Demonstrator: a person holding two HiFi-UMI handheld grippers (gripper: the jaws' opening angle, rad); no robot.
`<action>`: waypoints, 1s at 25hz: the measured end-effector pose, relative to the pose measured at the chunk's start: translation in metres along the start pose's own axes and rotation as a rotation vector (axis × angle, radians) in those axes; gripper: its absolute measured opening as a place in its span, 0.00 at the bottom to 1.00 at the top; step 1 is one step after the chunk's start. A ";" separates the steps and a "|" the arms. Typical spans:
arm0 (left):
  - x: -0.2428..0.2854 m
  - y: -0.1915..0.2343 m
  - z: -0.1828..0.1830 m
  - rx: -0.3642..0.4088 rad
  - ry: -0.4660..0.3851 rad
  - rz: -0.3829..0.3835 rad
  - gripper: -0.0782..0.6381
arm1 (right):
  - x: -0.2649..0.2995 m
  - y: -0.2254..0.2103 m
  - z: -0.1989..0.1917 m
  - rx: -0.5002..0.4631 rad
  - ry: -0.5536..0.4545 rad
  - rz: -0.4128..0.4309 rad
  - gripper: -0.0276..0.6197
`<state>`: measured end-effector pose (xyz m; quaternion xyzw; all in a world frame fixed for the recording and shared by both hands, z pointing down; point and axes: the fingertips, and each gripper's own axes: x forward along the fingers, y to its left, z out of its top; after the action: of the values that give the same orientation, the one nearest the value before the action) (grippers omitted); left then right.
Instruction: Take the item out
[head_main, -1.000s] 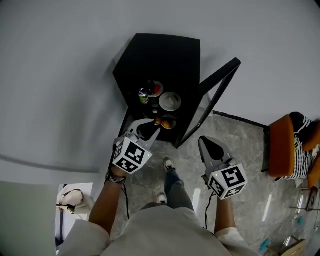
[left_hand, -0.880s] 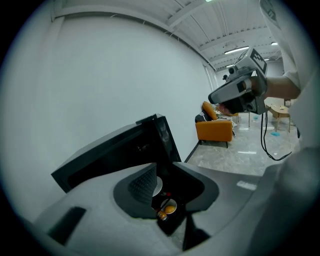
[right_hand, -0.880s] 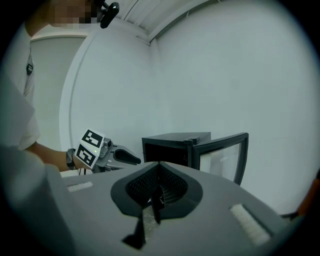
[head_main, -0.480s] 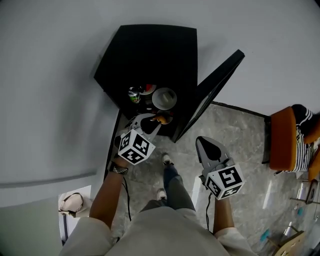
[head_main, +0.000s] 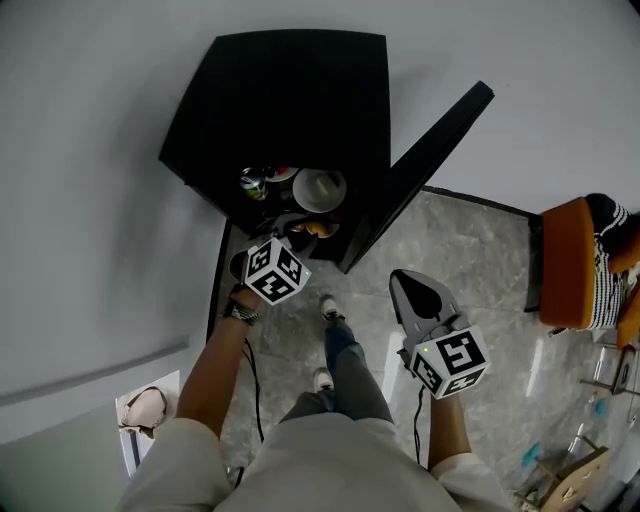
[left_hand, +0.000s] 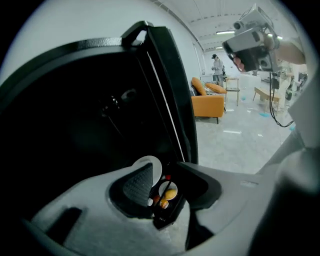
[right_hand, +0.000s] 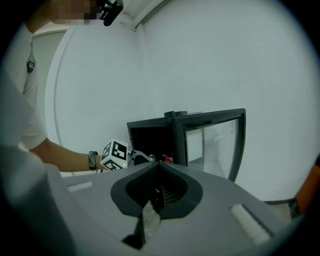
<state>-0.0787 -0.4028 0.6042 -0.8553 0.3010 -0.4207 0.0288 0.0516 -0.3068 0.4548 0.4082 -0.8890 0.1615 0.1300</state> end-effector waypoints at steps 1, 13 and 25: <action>0.007 0.000 -0.004 -0.002 0.008 -0.006 0.32 | 0.001 -0.003 -0.002 0.005 0.004 -0.004 0.05; 0.081 0.012 -0.043 0.061 0.102 -0.043 0.34 | 0.014 -0.024 -0.029 0.039 0.056 -0.027 0.05; 0.146 0.023 -0.071 0.070 0.153 -0.064 0.39 | 0.019 -0.032 -0.058 0.056 0.098 -0.041 0.05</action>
<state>-0.0751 -0.4859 0.7453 -0.8284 0.2600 -0.4957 0.0219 0.0701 -0.3169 0.5210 0.4216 -0.8681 0.2034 0.1653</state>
